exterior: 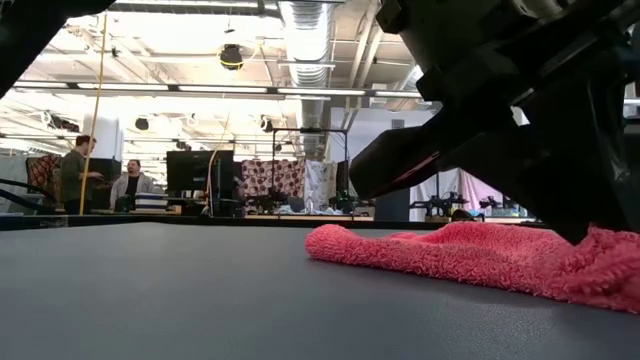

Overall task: Roll towel
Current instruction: Roll the pink towel

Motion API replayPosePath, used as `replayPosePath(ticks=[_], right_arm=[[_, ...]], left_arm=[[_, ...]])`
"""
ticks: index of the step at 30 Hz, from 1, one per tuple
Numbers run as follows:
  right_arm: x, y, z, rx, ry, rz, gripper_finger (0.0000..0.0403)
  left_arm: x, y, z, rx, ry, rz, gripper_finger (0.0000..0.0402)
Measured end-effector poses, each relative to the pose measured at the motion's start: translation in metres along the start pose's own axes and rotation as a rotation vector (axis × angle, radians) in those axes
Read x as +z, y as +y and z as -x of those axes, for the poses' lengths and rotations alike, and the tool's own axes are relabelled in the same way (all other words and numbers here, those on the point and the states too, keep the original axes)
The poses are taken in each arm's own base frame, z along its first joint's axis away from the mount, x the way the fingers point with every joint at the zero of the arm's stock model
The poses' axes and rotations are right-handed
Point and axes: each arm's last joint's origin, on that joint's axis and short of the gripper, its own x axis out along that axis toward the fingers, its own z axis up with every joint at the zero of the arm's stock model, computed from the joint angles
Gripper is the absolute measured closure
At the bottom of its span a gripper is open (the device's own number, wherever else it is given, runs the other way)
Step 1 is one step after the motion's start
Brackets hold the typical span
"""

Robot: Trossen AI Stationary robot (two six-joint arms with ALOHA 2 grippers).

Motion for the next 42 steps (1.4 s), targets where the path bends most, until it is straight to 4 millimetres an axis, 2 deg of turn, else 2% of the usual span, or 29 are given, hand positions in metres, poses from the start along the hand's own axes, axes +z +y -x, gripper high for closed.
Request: replayPosePath(ticks=[5,14,24,34,42], right_arm=[[0.003,-0.005,-0.004,0.061,0.038,-0.037,0.0291],[0.005,-0.009,-0.006,0.088,0.061,-0.060,0.0377],[0.006,-0.014,-0.009,0.106,0.089,-0.116,0.0367],[0.006,-0.014,-0.009,0.104,0.092,-0.114,0.0367],[0.005,-0.015,-0.009,0.103,0.095,-0.129,0.0366]], left_arm=[[-0.002,-0.001,0.000,0.005,-0.006,-0.019,0.0401],[-0.001,-0.009,0.006,-0.036,-0.042,-0.090,0.0392],[-0.003,-0.016,0.018,-0.033,-0.068,-0.141,0.0352],[-0.005,-0.019,0.019,-0.106,0.014,-0.093,0.0297],[-0.007,-0.028,0.022,-0.085,-0.093,-0.133,0.0277]])
